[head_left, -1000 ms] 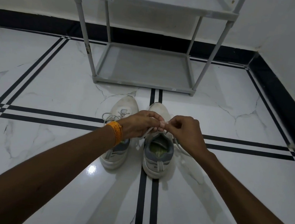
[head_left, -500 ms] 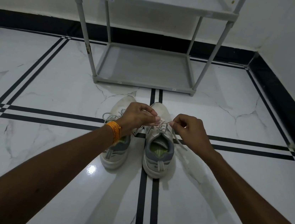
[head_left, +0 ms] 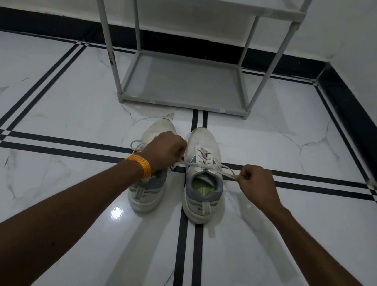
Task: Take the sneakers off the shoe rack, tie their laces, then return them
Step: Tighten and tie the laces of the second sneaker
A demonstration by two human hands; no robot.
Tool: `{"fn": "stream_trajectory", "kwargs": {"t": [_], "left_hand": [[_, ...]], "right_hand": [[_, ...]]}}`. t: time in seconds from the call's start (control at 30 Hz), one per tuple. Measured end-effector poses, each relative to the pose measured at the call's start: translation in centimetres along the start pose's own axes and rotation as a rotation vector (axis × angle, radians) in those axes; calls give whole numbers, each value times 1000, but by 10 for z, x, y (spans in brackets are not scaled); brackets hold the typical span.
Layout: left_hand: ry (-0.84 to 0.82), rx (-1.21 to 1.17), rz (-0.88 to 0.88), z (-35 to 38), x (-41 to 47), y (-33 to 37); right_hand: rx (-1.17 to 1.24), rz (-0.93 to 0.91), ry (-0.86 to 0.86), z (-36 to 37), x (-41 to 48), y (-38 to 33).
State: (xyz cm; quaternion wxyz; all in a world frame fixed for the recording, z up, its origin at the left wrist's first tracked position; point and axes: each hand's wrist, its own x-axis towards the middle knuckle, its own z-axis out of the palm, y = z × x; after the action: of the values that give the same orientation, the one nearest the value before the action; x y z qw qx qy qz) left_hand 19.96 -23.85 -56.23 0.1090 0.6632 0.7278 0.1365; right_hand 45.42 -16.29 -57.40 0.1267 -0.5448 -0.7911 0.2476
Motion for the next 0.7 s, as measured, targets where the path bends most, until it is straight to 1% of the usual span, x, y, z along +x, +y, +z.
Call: {"fn": "stream_trajectory", "kwargs": {"t": [0.17, 0.37, 0.47, 0.6, 0.7], "left_hand": [[-8, 58, -15, 7, -4, 4], [-35, 47, -77, 12, -2, 0], [-60, 62, -68, 14, -2, -1], [-64, -34, -54, 15, -2, -4], [-27, -38, -41, 13, 0, 4]], "right_hand": [[-80, -12, 38, 4, -7, 6], [-61, 9, 54, 7, -10, 3], [-67, -7, 10, 6, -9, 5], [-50, -4, -55, -6, -5, 0], [-210, -92, 50, -17, -7, -15]]}}
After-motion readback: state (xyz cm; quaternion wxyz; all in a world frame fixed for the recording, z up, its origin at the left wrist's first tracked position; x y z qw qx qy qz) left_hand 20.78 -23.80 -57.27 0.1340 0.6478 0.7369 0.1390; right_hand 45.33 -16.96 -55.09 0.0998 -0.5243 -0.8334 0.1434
